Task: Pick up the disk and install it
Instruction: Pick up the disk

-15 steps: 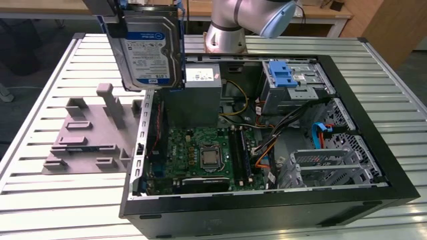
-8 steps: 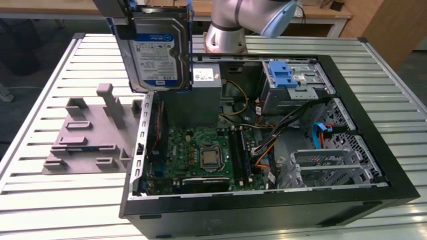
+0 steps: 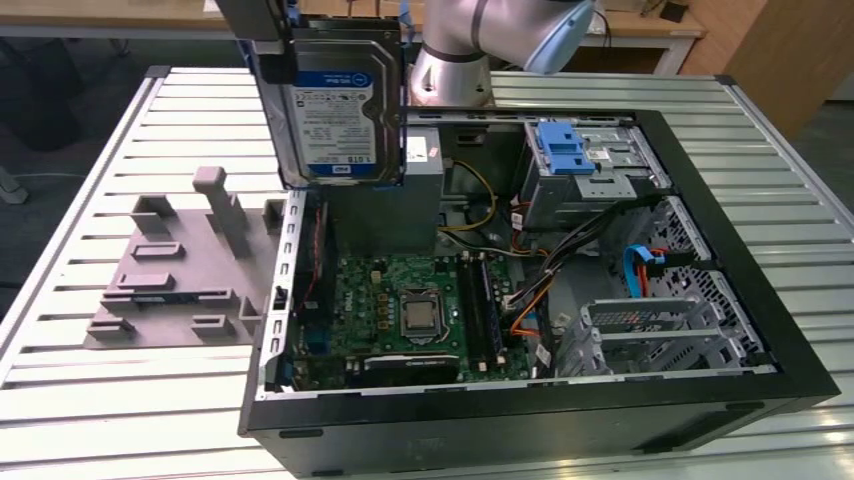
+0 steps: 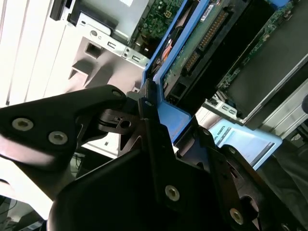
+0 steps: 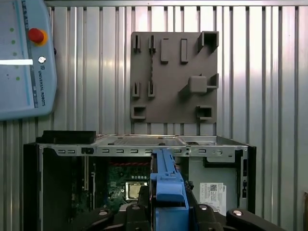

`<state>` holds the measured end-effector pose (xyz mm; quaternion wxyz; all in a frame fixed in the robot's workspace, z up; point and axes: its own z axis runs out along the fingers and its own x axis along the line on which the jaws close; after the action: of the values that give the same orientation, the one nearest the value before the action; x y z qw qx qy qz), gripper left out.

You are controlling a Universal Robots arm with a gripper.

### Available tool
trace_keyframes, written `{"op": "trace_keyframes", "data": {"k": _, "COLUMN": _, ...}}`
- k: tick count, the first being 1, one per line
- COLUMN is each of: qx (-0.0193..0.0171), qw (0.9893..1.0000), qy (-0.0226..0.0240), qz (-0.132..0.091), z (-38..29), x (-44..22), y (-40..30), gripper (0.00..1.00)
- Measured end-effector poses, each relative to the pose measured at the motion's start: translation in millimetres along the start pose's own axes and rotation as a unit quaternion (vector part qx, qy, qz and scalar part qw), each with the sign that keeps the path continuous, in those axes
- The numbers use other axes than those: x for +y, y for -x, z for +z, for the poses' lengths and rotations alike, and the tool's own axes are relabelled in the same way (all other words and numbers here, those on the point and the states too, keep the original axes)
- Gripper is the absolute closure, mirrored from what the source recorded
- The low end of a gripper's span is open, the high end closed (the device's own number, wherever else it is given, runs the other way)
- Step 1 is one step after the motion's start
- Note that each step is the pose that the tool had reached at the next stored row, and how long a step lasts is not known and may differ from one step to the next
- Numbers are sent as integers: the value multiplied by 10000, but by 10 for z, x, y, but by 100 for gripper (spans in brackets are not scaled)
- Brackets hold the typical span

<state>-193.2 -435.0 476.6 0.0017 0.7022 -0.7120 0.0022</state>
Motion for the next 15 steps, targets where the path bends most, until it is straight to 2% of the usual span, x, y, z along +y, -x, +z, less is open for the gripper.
{"op": "trace_keyframes", "data": {"k": 15, "qx": 0, "qw": 10000, "qy": 0, "qz": 0, "z": 1, "x": -371, "y": -101, "gripper": 64}}
